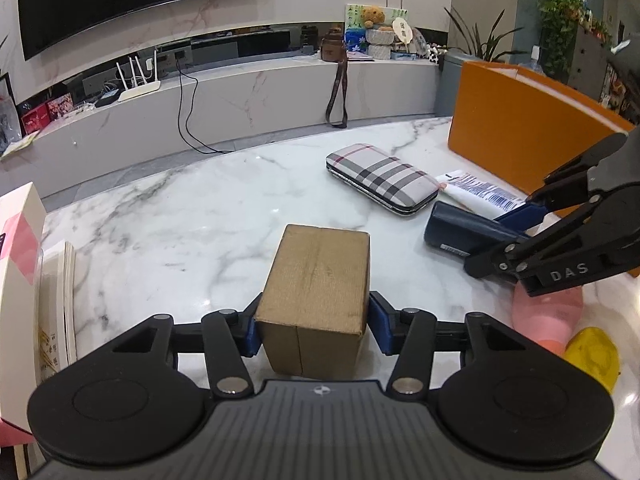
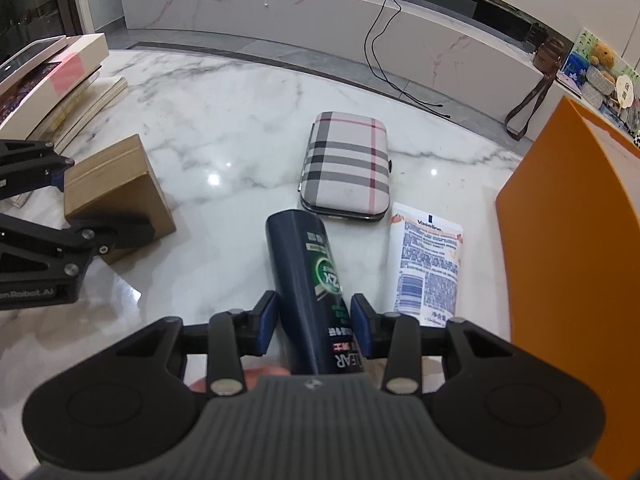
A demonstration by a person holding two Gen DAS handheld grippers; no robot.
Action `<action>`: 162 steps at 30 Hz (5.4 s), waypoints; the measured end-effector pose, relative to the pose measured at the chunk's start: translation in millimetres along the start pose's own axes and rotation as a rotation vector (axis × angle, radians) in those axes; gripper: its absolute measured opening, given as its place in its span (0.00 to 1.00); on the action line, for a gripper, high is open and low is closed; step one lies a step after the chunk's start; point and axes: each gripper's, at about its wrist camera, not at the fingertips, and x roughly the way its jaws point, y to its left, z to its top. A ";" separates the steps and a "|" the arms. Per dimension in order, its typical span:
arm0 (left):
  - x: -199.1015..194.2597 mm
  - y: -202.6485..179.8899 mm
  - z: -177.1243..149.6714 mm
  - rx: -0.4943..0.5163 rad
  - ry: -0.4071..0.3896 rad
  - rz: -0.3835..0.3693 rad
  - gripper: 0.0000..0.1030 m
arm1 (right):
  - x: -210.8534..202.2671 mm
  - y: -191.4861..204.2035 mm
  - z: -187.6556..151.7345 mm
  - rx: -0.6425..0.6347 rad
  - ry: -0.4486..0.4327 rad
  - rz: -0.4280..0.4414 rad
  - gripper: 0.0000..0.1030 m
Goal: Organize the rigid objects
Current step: 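Carry the cardboard box in the left tool while the right tool carries the spray can into the orange box, then open the left tool to drop the cardboard box while the right tool releases the spray can inside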
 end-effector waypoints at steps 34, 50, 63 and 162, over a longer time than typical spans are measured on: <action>-36.4 -6.7 27.7 -0.049 -0.097 -0.024 0.50 | -43.0 -16.1 12.8 0.072 -0.099 -0.020 0.37; -60.8 -33.4 45.4 -0.019 -0.150 -0.023 0.50 | -103.5 -52.1 12.1 0.211 -0.217 0.028 0.36; -73.2 -63.2 67.4 0.032 -0.185 -0.050 0.50 | -167.7 -110.0 1.1 0.373 -0.354 0.015 0.37; 92.0 -229.5 193.6 0.410 0.024 -0.138 0.74 | -90.3 -236.4 -33.0 0.739 -0.265 -0.131 0.58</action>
